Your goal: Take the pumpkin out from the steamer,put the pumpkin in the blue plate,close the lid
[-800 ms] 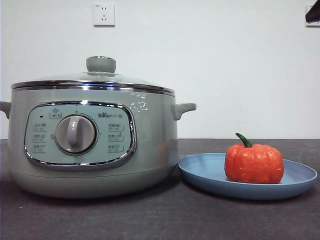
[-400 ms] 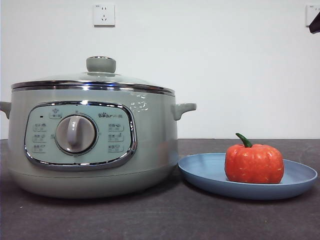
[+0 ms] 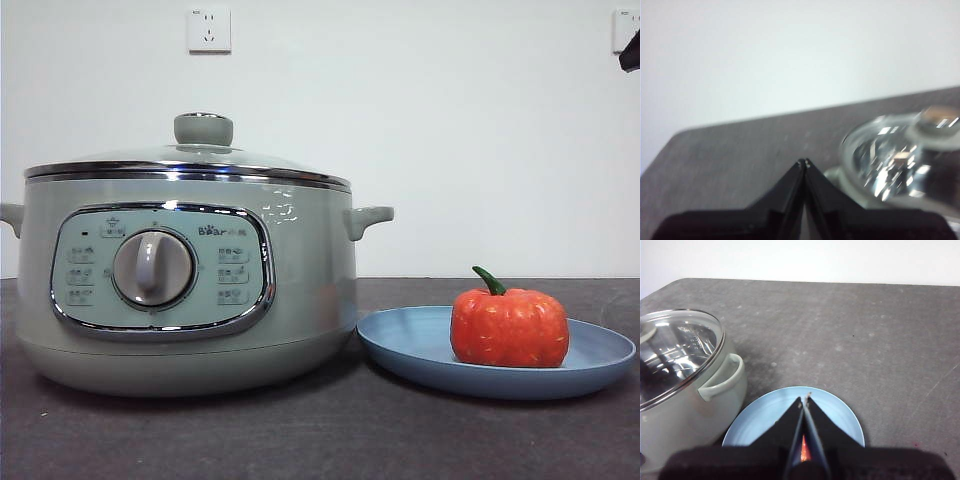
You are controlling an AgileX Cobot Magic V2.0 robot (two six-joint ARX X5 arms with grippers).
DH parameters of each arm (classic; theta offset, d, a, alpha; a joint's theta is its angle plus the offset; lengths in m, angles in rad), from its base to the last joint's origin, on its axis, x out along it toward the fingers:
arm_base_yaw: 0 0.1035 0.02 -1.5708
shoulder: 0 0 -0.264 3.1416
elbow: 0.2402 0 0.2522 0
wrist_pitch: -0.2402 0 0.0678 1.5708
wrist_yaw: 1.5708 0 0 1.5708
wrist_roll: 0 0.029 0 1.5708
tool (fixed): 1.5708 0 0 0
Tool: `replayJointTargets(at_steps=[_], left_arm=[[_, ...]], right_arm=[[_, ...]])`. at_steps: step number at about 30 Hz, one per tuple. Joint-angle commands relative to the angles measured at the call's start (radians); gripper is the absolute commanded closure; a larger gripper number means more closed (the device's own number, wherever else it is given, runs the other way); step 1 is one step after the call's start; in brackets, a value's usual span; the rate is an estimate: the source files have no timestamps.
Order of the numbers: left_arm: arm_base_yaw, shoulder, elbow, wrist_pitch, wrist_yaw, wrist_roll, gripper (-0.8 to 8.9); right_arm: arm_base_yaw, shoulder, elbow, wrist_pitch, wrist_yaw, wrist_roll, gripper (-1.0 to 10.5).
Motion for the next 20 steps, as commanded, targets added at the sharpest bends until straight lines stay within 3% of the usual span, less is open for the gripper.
replayJointTargets(at_steps=[1, 9, 20], left_arm=[[0.035, -0.013, -0.106, 0.045, 0.008, 0.016, 8.16], [0.056, -0.013, -0.334, 0.182, 0.011, 0.010, 8.16], [0.056, -0.012, -0.347, 0.177, 0.008, -0.023, 8.16]], right_arm=[[0.000, -0.002, -0.006, 0.006, 0.003, 0.010, 9.6], [0.000, -0.002, -0.006, 0.006, 0.003, 0.010, 9.6], [0.000, -0.002, -0.006, 0.005, 0.003, 0.010, 9.6]])
